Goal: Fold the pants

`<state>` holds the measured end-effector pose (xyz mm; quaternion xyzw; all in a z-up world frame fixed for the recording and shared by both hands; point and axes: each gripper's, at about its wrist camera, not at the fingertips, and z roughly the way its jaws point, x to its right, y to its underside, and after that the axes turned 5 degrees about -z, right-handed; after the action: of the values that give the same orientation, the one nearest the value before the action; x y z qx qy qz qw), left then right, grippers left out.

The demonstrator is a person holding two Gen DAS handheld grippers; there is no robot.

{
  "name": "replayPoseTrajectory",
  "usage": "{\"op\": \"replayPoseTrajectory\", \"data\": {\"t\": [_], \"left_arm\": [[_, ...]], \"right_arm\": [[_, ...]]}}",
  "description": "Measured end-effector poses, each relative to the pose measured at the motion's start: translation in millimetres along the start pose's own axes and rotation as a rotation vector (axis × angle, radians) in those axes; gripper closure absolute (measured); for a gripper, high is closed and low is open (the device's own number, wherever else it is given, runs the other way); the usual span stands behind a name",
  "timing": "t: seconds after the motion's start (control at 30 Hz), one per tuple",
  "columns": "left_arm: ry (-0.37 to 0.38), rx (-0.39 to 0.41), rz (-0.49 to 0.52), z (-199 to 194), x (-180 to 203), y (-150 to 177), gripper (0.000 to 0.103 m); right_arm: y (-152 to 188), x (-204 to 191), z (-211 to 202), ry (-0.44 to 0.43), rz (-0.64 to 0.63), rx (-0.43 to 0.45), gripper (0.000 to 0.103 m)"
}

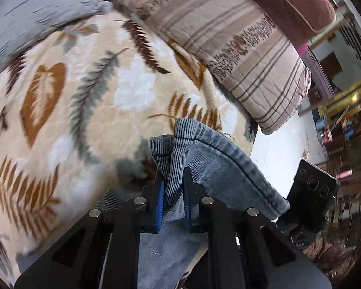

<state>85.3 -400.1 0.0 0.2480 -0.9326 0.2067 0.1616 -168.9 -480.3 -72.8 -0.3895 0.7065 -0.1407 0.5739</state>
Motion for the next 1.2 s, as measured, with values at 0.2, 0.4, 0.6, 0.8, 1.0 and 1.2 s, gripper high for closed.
{"op": "replayPoseTrajectory", "data": {"t": [0.2,0.4,0.6,0.8,1.0,1.2], "left_arm": [[-0.008,0.038,-0.116,-26.6,-32.5,33.6,0.091],[-0.018,0.043,-0.232,-36.1,-72.1,72.3,0.090],[-0.011,0.045,-0.335,-38.2,-108.0,112.7,0.088],[-0.015,0.045,-0.430,-38.5,-136.6,143.8,0.088],[-0.029,0.045,-0.522,-36.0,-156.9,172.9,0.088],[-0.070,0.061,-0.581,-46.8,-158.9,199.6,0.084]], "right_arm": [[13.4,-41.1,23.9,-0.023,-0.091,-0.087,0.073],[38.8,-74.2,61.2,-0.045,-0.154,-0.212,0.073],[68.8,-105.0,100.7,-0.016,-0.270,-0.354,0.069],[86.2,-116.4,122.8,0.020,-0.346,-0.430,0.065],[102.6,-119.9,139.2,0.066,-0.400,-0.512,0.053],[112.6,-139.1,143.6,0.104,-0.479,-0.544,0.039]]}}
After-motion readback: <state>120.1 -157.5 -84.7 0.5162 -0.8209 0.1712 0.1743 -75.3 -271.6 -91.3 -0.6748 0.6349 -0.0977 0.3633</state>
